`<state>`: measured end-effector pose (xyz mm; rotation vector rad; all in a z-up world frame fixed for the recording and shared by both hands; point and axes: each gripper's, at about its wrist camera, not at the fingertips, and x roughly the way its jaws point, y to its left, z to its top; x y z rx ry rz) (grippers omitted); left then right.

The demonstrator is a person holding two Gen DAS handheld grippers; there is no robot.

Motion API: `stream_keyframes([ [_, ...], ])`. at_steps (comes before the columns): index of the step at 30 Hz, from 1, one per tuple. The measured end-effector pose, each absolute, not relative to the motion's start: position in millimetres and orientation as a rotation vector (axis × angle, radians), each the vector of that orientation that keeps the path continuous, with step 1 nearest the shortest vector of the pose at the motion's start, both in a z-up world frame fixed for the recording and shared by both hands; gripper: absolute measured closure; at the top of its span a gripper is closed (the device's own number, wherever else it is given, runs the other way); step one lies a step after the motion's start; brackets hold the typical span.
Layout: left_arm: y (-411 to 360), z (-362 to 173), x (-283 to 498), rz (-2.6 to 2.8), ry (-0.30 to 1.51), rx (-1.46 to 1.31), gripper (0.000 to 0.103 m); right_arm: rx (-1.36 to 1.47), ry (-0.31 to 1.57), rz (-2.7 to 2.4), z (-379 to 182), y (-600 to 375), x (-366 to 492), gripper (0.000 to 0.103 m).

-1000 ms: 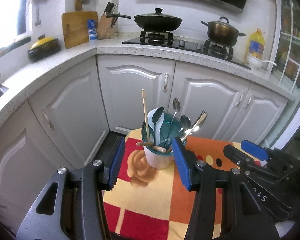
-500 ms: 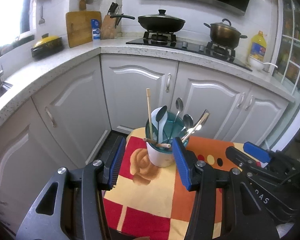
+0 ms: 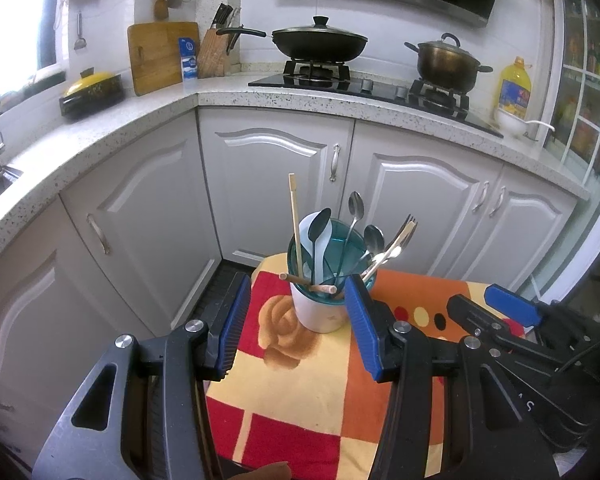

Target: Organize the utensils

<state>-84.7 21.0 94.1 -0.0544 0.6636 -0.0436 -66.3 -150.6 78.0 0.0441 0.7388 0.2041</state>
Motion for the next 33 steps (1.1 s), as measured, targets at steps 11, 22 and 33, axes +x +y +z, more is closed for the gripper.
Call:
stream_keyframes([
  [11, 24.4, 92.4, -81.2, -0.044, 0.667, -0.058, 0.055, 0.048, 0.749, 0.203, 75.8, -150.9, -64.4, 0.058],
  [22, 25.6, 90.9, -79.2, -0.04, 0.669, -0.057, 0.055, 0.046, 0.751, 0.204, 75.5, -148.8, -63.5, 0.057],
  [33, 26.8, 89.1, -78.2, -0.045, 0.673, -0.055, 0.055, 0.045, 0.754, 0.207, 74.5, -148.9, -63.0, 0.056],
])
